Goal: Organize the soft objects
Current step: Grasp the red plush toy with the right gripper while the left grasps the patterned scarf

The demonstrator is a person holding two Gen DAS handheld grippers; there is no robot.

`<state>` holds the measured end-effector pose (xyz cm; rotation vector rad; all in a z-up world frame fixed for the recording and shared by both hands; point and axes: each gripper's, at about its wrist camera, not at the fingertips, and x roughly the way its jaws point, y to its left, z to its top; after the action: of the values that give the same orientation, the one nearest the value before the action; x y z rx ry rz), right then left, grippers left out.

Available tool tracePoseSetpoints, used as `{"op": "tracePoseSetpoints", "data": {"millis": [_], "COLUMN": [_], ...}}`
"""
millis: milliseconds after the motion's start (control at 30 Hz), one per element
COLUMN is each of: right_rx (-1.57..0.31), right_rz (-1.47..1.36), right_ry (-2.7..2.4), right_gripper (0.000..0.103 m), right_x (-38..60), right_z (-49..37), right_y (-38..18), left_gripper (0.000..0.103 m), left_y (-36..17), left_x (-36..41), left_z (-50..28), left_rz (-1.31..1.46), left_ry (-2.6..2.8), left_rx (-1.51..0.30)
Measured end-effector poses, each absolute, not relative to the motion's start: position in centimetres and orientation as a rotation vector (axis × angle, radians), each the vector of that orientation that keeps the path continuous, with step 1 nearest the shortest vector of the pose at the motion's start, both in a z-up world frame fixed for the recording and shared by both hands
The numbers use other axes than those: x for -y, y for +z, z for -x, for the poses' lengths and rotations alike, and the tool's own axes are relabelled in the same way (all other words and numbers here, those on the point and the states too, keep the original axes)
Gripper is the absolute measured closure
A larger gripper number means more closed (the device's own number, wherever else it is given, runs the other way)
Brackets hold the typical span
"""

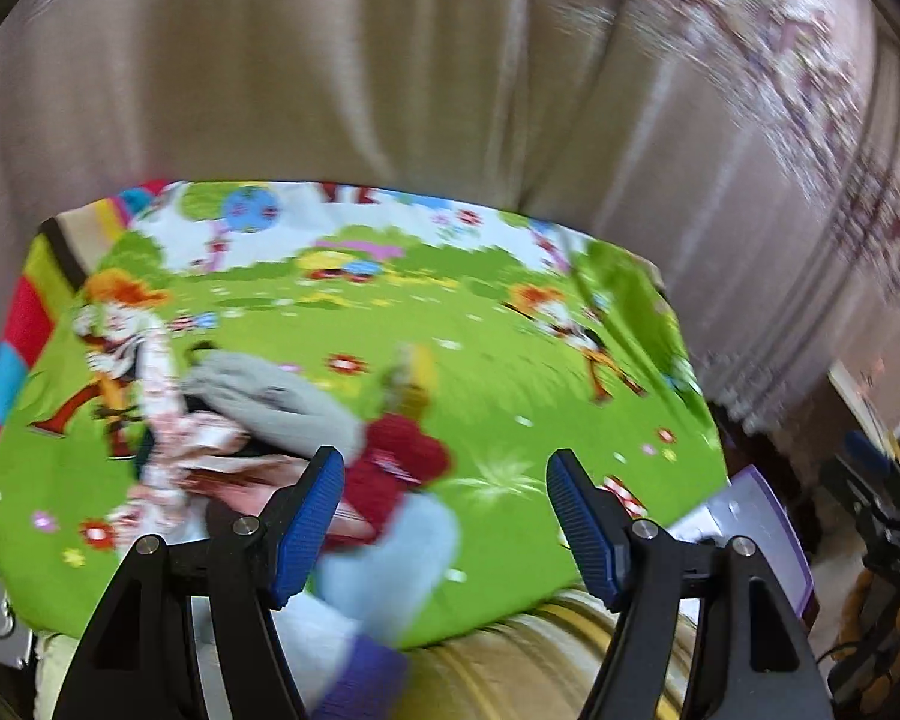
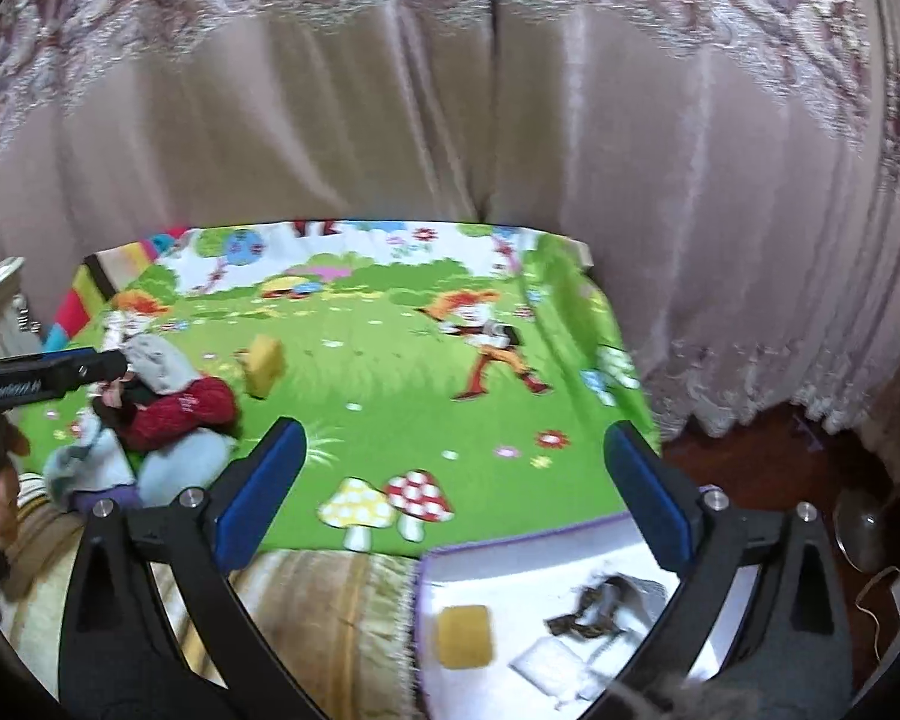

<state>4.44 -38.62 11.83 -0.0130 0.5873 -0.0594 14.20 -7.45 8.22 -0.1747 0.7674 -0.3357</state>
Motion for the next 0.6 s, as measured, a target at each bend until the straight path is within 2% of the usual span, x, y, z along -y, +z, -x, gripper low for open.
{"op": "tracePoseSetpoints", "data": {"millis": [300, 600], "right_rx": [-0.634, -0.743], "right_rz": [0.002, -0.065], "right_ry": [0.074, 0.193], "right_gripper": [0.002, 0.002], "right_x": [33.4, 29.2], "right_z": [-8.2, -12.8], "right_y": [11.3, 9.2], "left_gripper": [0.033, 0.048], "left_y": [6.9, 3.5], "left_x": [-0.9, -4.6], "left_z": [-17.7, -19.5], "left_rz": [0.304, 0.359], "left_ry": [-0.206, -0.153], "left_rx": [-0.793, -0.86]}}
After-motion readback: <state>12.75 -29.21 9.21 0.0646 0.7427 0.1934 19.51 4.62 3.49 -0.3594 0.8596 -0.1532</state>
